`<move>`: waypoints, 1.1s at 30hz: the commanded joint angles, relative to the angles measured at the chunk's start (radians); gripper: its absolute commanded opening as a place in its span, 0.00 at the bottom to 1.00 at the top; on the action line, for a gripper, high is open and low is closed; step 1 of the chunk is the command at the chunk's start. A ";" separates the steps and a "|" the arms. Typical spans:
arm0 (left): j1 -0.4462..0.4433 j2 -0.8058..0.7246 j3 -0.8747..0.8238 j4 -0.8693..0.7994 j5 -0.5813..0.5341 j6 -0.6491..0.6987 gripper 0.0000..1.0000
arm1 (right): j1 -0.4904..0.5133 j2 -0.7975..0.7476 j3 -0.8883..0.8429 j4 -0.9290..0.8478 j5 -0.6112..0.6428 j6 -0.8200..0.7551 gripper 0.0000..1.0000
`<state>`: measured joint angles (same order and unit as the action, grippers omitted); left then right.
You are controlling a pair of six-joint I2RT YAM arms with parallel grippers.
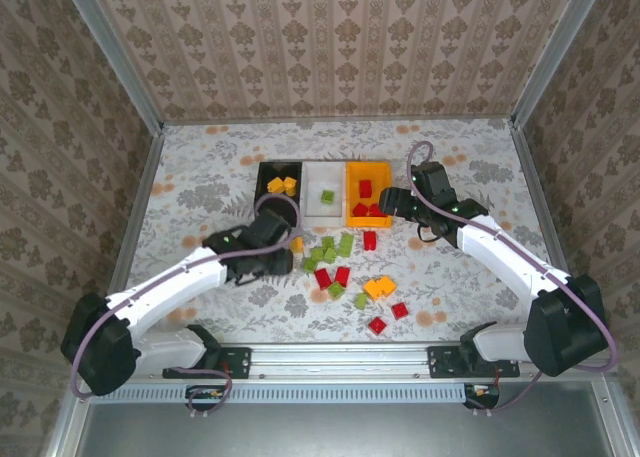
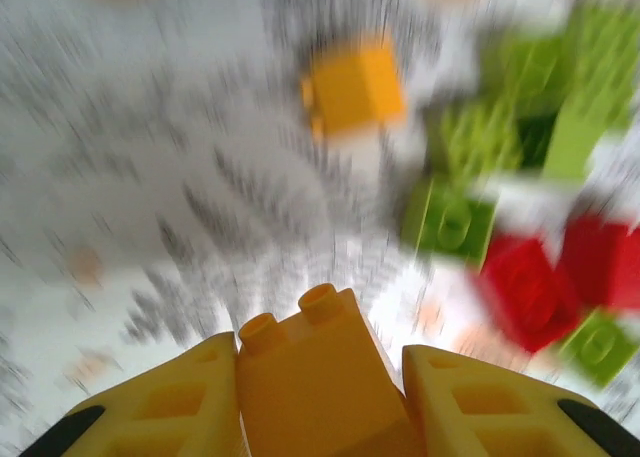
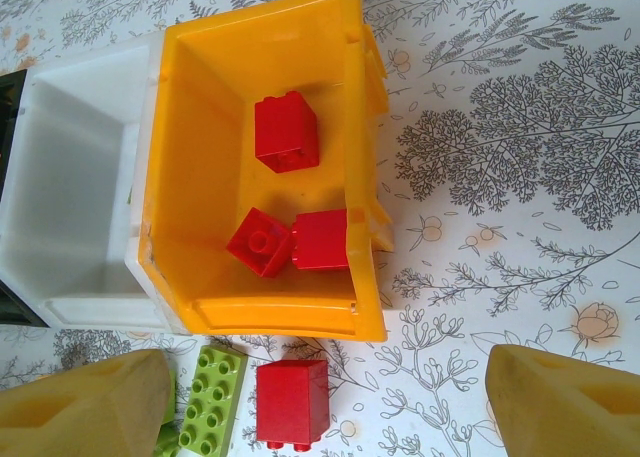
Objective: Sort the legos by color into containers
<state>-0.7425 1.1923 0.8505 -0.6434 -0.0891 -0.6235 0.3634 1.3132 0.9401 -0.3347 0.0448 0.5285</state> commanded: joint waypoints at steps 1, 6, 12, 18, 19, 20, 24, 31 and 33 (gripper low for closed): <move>0.097 0.060 0.123 -0.002 -0.095 0.137 0.34 | -0.006 -0.023 -0.009 0.017 0.015 0.016 0.84; 0.227 0.260 0.283 0.101 -0.094 0.175 0.33 | -0.009 -0.011 -0.013 0.020 0.016 0.021 0.84; 0.262 0.518 0.480 0.112 -0.133 0.192 0.32 | -0.013 -0.016 -0.018 0.022 0.011 0.022 0.84; 0.265 0.640 0.592 0.077 -0.139 0.200 0.43 | -0.016 -0.022 -0.023 0.029 -0.017 0.012 0.84; 0.264 0.641 0.597 0.079 -0.132 0.202 0.48 | -0.016 -0.022 -0.023 0.027 -0.023 0.010 0.84; 0.262 0.637 0.600 0.080 -0.129 0.199 0.54 | -0.015 -0.023 -0.023 0.026 -0.025 0.010 0.84; 0.252 0.580 0.585 0.096 -0.108 0.188 0.77 | -0.014 -0.025 -0.026 0.017 -0.038 0.008 0.84; 0.194 0.352 0.431 0.180 -0.037 0.138 1.00 | 0.065 0.025 -0.055 0.024 -0.058 -0.040 0.83; 0.160 0.281 0.363 0.214 -0.029 0.126 1.00 | 0.096 0.068 -0.064 0.032 -0.056 -0.039 0.81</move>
<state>-0.5472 1.5528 1.2785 -0.4736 -0.1562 -0.4656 0.4187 1.3357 0.8963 -0.3115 0.0071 0.5156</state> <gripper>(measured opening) 0.997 0.814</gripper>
